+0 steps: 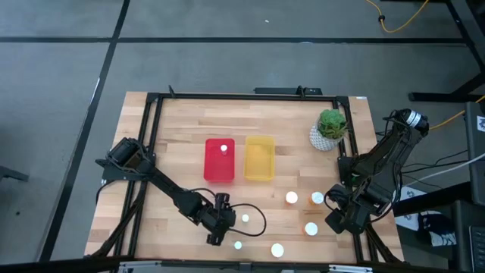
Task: Pick and place medicine bottles into bin by pill shape (circle, oval)
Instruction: Put the small blue pill bottle into the red bin
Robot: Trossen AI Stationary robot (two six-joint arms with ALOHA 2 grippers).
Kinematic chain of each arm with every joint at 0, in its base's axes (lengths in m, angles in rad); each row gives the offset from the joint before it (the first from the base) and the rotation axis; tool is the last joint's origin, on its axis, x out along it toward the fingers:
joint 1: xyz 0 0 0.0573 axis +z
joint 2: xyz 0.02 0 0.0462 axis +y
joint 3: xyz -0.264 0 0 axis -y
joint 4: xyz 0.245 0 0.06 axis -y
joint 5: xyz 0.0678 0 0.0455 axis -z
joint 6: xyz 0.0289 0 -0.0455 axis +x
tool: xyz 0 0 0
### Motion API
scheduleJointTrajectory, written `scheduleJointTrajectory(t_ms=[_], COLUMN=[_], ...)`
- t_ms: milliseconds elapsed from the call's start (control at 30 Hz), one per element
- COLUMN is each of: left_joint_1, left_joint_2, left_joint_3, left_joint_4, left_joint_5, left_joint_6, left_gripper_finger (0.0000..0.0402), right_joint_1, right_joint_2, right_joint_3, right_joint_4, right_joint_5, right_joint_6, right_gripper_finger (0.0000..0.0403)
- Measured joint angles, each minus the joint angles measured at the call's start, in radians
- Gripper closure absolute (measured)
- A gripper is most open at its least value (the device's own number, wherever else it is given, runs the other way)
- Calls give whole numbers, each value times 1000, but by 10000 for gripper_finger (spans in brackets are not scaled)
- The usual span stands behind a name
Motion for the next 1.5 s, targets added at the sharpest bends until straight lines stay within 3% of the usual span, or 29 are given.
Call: scheduleJointTrajectory(t_ms=[1167, 1500], left_joint_1=[10, 10], left_joint_2=[-56, -56], left_joint_3=[0, 0], left_joint_4=[-43, -42], left_joint_5=[-22, 1], left_joint_6=[18, 17], left_gripper_finger=[166, 257], right_joint_1=[0, 0], right_joint_2=[0, 0], right_joint_3=[0, 0], right_joint_4=[0, 0], right_joint_5=[-1, -1], right_joint_6=[0, 0], right_gripper_finger=[268, 268])
